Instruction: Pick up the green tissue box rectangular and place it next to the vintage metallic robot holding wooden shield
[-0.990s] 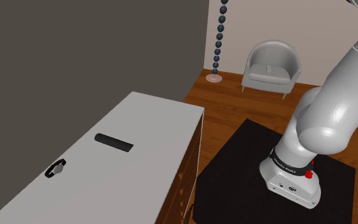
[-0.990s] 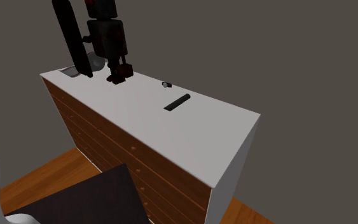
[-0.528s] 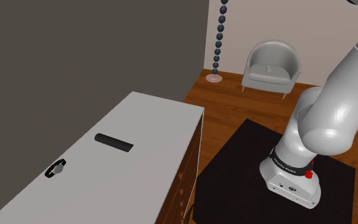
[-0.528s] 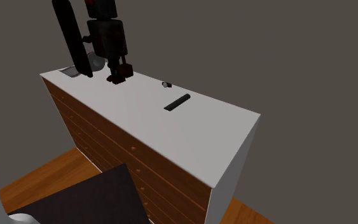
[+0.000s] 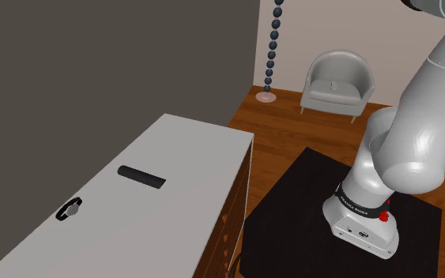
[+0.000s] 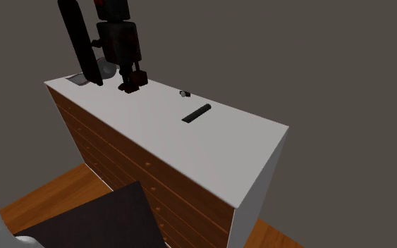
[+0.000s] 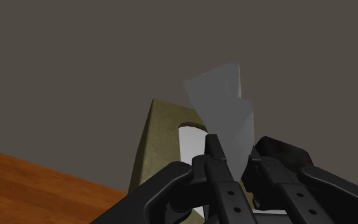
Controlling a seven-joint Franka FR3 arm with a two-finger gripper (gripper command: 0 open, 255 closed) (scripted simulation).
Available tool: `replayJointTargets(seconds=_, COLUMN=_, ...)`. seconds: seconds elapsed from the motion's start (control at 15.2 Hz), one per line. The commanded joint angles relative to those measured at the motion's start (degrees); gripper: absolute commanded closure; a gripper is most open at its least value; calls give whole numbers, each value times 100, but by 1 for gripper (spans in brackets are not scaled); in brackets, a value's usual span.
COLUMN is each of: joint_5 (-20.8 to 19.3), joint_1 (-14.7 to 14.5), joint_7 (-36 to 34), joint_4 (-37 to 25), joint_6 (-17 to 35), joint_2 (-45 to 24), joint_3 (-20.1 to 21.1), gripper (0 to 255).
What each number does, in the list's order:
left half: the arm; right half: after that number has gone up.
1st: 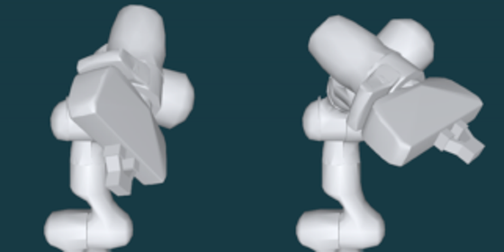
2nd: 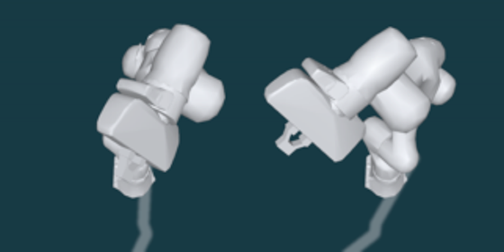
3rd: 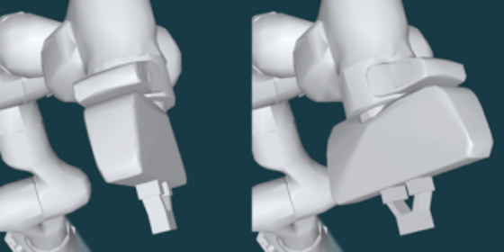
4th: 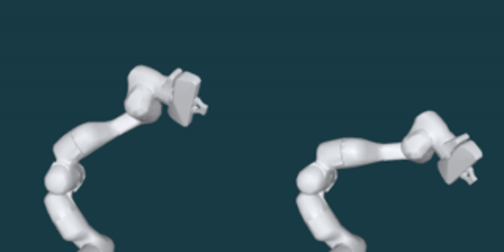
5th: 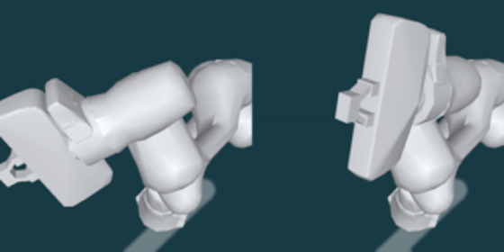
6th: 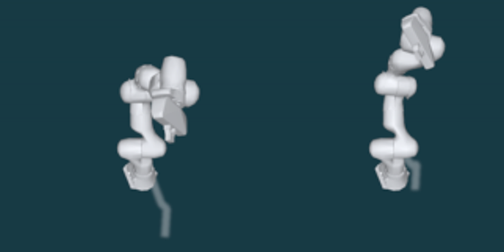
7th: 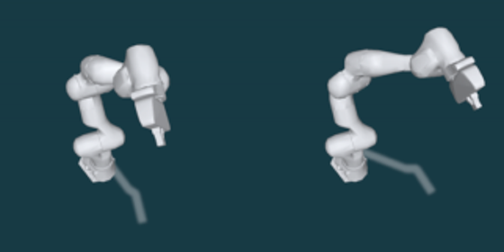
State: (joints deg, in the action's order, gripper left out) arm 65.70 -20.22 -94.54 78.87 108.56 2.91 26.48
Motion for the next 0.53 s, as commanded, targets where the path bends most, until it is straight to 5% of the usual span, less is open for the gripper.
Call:
replayJointTargets(seconds=0.0, joint_5=-231, joint_1=-185, joint_7=-169, joint_4=-144, joint_6=374, joint_2=-178, joint_3=237, gripper=255)
replayJointTargets(seconds=0.4, joint_5=-1444, joint_1=-995, joint_7=-946, joint_4=-1010, joint_6=1391, joint_2=-1122, joint_3=853, gripper=255)
replayJointTargets(seconds=0.46, joint_5=-1346, joint_1=-980, joint_7=-850, joint_4=-872, joint_6=1425, joint_2=-1058, joint_3=831, gripper=255)
